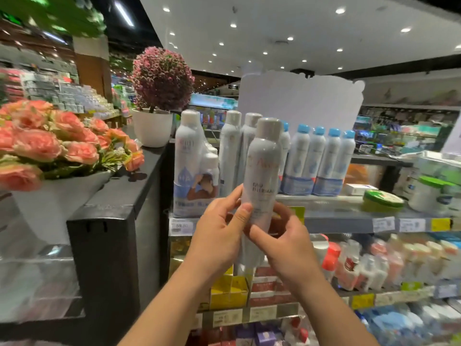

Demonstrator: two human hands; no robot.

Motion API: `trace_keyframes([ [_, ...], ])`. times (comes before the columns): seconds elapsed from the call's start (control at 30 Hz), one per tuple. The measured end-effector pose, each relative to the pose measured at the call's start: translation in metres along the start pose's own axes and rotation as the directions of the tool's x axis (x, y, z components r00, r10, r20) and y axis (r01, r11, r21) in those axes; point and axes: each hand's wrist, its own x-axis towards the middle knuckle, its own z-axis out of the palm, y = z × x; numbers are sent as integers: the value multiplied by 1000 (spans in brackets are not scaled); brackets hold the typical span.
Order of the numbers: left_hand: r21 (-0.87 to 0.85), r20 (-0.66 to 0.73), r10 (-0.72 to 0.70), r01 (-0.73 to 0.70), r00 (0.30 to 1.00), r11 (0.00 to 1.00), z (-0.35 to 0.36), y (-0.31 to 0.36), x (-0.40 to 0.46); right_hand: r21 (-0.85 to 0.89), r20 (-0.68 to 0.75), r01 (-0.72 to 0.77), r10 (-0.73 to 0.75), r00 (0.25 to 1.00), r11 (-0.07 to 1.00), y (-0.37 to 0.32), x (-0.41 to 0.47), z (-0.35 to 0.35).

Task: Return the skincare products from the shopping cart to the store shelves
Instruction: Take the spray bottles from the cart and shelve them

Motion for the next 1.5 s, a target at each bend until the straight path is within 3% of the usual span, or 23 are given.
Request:
trace_keyframes([
  [0.23,129,-133,40,-23,990,991,-6,-3,26,71,90,97,-103,991,993,-15,65,10],
  [0.47,256,-170,41,5,985,967,-11,-9,48,-15,70,183,-182,981,983,-4,117,16],
  [1.03,180,-225,-106,149,969,972,-12,-34,52,-242,125,207,-181,975,948,43,149,34],
  [1.5,186,-249,-98,147,964,971,-10,-48,50,-326,141,234,-198,970,916,56,151,37],
])
